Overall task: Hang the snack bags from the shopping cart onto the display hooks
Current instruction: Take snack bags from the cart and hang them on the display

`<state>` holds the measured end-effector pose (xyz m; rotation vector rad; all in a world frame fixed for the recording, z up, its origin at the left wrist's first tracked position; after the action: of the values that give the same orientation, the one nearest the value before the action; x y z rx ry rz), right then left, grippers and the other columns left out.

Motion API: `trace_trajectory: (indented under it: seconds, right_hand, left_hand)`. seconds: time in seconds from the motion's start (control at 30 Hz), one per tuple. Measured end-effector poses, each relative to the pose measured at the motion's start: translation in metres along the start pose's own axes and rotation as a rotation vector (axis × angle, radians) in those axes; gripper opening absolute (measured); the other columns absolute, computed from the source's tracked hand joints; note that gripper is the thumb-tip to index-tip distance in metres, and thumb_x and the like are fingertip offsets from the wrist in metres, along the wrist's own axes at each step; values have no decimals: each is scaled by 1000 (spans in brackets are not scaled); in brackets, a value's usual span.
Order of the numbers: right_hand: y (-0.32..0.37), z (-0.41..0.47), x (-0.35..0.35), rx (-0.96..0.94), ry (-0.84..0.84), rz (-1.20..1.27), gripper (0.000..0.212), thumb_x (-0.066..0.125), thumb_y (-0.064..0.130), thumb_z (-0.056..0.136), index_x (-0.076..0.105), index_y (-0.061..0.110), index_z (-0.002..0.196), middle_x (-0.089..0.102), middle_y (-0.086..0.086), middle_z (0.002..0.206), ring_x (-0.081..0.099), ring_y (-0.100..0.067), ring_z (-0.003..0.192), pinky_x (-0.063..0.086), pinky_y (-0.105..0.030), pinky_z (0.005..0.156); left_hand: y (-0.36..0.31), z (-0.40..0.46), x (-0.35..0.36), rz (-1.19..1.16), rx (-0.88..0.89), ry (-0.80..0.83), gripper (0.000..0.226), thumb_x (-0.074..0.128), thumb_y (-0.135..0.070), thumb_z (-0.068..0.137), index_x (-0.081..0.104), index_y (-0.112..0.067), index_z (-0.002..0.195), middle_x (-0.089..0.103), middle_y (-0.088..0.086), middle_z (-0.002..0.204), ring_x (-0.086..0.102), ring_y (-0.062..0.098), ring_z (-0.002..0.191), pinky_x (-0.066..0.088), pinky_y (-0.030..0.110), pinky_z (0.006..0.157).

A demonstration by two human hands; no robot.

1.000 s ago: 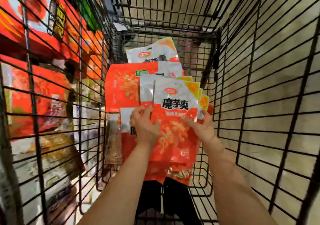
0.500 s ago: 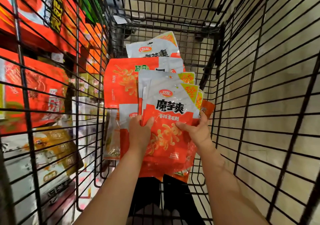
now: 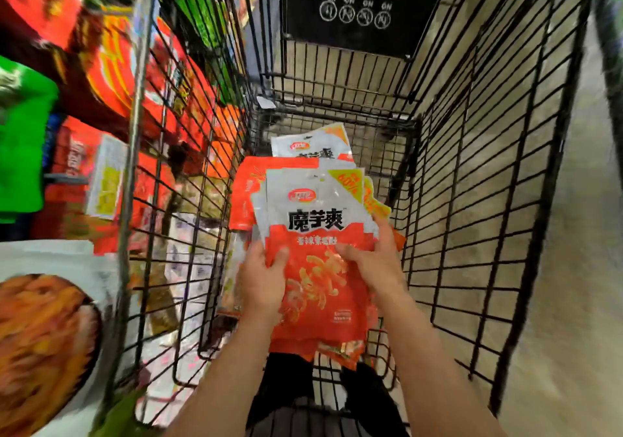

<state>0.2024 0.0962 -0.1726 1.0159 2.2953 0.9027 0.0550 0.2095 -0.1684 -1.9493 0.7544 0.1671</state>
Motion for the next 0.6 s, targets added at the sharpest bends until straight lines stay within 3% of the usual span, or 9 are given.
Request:
trace_trajectory:
  seconds: [0.07, 0.2, 0.3, 0.37, 0.47, 0.6]
  right_hand:
    - [32, -20, -5, -75, 48, 54, 100, 93, 34, 43, 41, 47, 128, 64, 3, 122, 65, -19, 105, 53, -48, 93]
    - [84, -67, -28, -236, 267, 115, 106, 96, 29, 41, 42, 32, 132, 66, -7, 119, 68, -24, 102, 55, -49, 89]
    - [109, -111, -53, -334, 433, 52, 114, 93, 30, 42, 36, 37, 141, 68, 0, 116, 68, -19, 102, 55, -48, 89]
    - [118, -140, -69, -394, 516, 25, 114, 91, 25, 42, 36, 35, 142, 69, 8, 114, 68, -13, 101, 57, -38, 83]
    - [128, -181, -85, -460, 588, 26, 106, 89, 2, 47, 41, 24, 138, 73, 7, 101, 70, -12, 88, 56, -26, 67]
    - [144, -237, -83, -551, 694, 12, 85, 85, -6, 52, 51, 22, 126, 74, -4, 98, 71, -20, 84, 57, -31, 64]
  left_hand:
    - [-27, -14, -16, -176, -2, -7, 8, 64, -12, 89, 61, -16, 95, 68, -8, 76, 66, 7, 68, 54, 29, 66]
    - [-78, -61, -48, -554, -19, -90, 16, 63, -3, 88, 60, -18, 86, 64, 6, 73, 57, 18, 57, 46, 29, 57]
    - [-100, -110, -67, -723, 9, -156, 19, 61, -2, 88, 58, -19, 80, 64, 0, 60, 56, 12, 42, 44, 19, 39]
    - [-108, -147, -75, -808, 53, -166, 19, 60, 0, 88, 58, -17, 80, 63, 1, 56, 55, 10, 38, 41, 18, 34]
    - [-115, -200, -83, -881, 138, -199, 13, 57, 0, 91, 61, -12, 86, 62, 1, 56, 53, 12, 39, 41, 18, 36]
    - [-116, -264, -110, -929, 213, -366, 12, 57, -4, 92, 64, -12, 98, 68, 6, 76, 61, 21, 60, 52, 29, 56]
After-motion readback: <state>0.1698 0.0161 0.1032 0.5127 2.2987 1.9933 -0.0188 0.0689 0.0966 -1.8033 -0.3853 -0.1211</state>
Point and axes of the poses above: each hand's wrist, its own z-axis towards the middle knuckle, its own x-axis out of the palm, y = z × x, the point moved 3 cm from there along z, towards the middle knuckle
